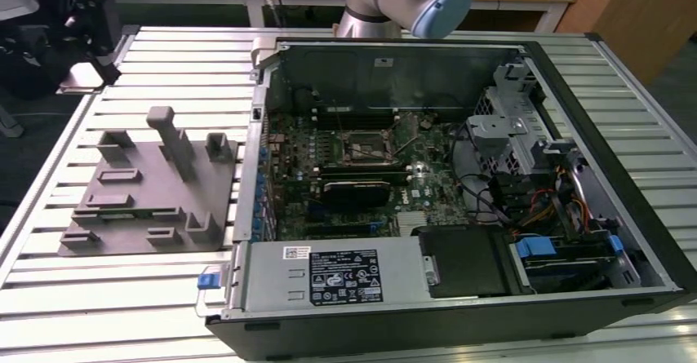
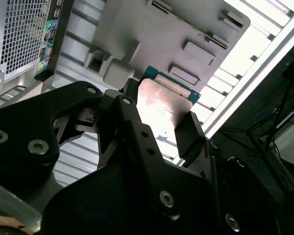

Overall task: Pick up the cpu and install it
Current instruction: 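Pick up the cpu and move it towards the insertion slot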

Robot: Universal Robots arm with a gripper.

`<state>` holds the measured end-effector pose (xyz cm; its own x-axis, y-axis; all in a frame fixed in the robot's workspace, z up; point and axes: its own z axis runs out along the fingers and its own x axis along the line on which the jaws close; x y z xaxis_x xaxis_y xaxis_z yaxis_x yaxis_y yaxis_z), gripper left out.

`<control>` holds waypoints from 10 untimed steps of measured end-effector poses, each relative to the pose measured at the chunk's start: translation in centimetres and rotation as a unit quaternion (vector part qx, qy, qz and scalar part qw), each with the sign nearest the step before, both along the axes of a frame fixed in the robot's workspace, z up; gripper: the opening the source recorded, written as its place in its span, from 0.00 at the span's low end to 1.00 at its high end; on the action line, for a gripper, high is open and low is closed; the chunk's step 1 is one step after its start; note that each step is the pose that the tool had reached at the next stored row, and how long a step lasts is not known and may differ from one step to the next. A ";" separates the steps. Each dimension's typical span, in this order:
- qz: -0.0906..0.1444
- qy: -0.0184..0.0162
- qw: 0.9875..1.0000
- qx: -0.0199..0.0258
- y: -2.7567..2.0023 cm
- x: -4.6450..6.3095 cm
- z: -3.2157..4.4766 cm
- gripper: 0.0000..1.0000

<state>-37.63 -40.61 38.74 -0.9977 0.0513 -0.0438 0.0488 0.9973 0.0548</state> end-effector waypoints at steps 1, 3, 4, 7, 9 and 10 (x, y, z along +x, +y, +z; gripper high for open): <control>0.000 0.000 1.000 0.000 0.00 0.3 -0.01 0.54; 0.000 0.000 1.000 0.000 0.00 0.8 0.00 0.54; 0.000 0.000 1.000 0.000 0.00 1.1 0.00 0.54; 0.000 0.000 1.000 0.000 0.00 2.0 -0.01 0.54; 0.000 0.000 1.000 0.000 0.00 2.5 -0.01 0.54; 0.000 0.000 1.000 0.000 0.00 2.8 0.00 0.54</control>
<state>-34.82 -40.61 38.74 -0.9977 0.0512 -0.0437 0.0488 0.9973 0.0548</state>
